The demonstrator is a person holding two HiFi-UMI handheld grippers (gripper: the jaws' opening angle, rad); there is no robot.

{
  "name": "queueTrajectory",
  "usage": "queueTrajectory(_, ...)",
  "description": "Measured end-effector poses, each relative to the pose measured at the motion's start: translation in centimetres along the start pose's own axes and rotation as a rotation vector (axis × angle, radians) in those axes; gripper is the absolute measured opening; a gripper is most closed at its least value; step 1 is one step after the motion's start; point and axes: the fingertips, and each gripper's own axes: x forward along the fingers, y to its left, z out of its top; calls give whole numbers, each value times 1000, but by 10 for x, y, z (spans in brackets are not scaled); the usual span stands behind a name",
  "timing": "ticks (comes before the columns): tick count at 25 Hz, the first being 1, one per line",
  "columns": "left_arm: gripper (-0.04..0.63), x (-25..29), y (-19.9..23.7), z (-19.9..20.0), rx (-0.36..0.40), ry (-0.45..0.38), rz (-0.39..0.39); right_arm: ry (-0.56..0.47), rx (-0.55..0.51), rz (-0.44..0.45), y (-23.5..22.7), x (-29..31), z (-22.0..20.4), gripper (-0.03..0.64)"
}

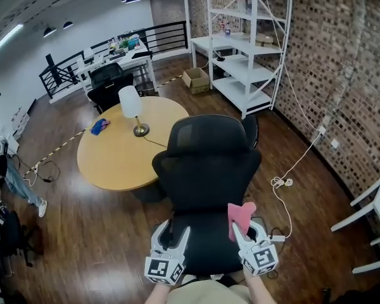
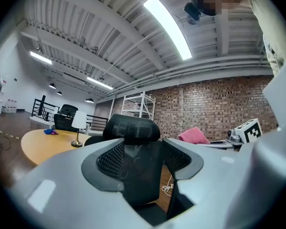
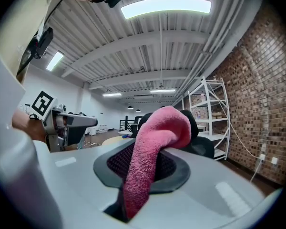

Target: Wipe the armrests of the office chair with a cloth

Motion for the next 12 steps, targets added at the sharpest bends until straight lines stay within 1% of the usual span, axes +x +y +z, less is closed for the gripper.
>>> queueTrajectory(4, 216, -13, 25, -2, -32, 19, -42, 12, 5, -107, 4, -7, 4, 72)
queueTrajectory(8, 209, -15, 32, -8, -47, 46, -123, 40, -4, -210, 10, -28, -1, 72)
queueTrajectory(12, 204, -14, 29, -29, -68, 77, -218, 83, 13, -295, 32, -54, -16, 72)
